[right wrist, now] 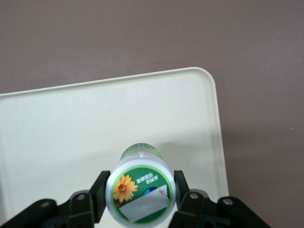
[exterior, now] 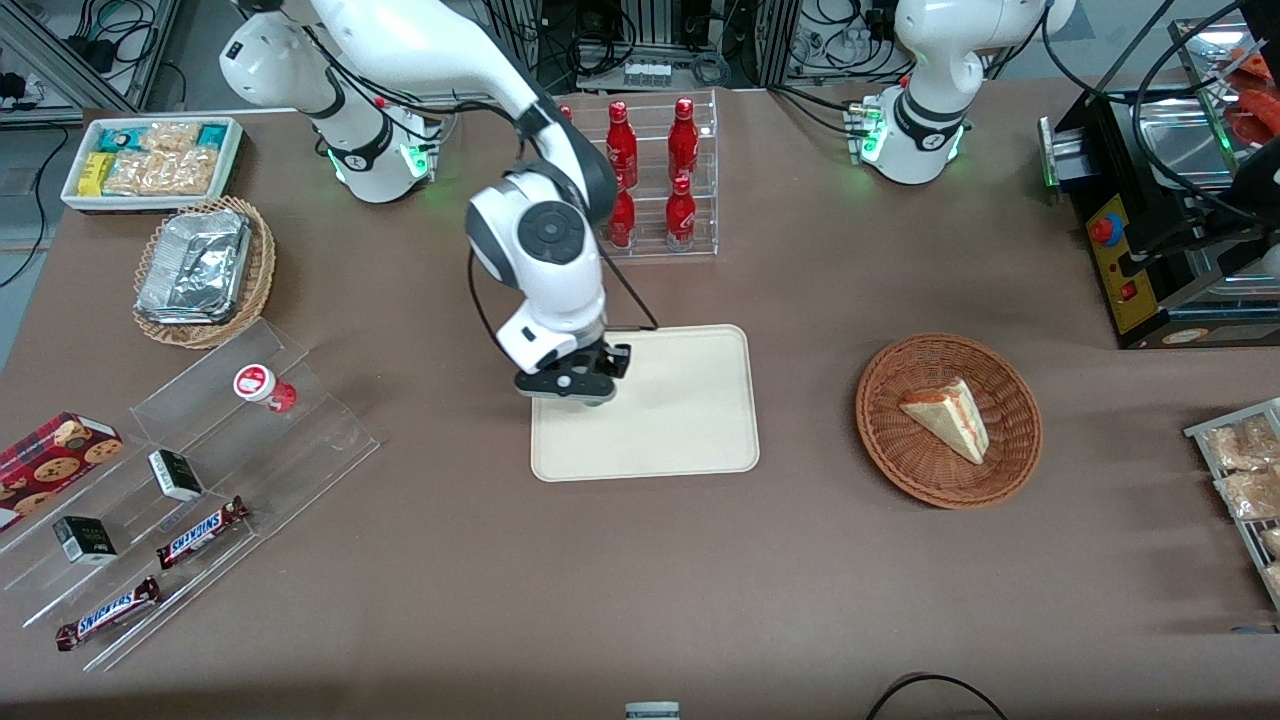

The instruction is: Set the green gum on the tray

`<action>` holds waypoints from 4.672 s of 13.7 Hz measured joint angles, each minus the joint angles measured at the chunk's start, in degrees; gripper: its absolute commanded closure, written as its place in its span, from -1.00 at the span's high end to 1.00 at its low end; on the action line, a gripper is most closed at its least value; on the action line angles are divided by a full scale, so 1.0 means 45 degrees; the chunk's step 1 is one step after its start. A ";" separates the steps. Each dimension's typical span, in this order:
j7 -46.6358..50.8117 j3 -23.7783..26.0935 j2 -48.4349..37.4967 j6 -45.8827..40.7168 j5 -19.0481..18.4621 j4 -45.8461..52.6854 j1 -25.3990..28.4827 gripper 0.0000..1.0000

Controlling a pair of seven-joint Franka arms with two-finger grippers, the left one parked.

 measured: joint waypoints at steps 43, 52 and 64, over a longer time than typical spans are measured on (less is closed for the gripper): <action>-0.8616 0.0233 -0.6995 -0.8948 0.0006 0.0367 -0.7887 1.00; -1.1270 0.1003 -0.7547 -0.9438 -0.0953 0.0003 -1.1475 1.00; -1.1174 0.3230 -0.6642 -0.9271 -0.0972 0.1198 -1.2777 1.00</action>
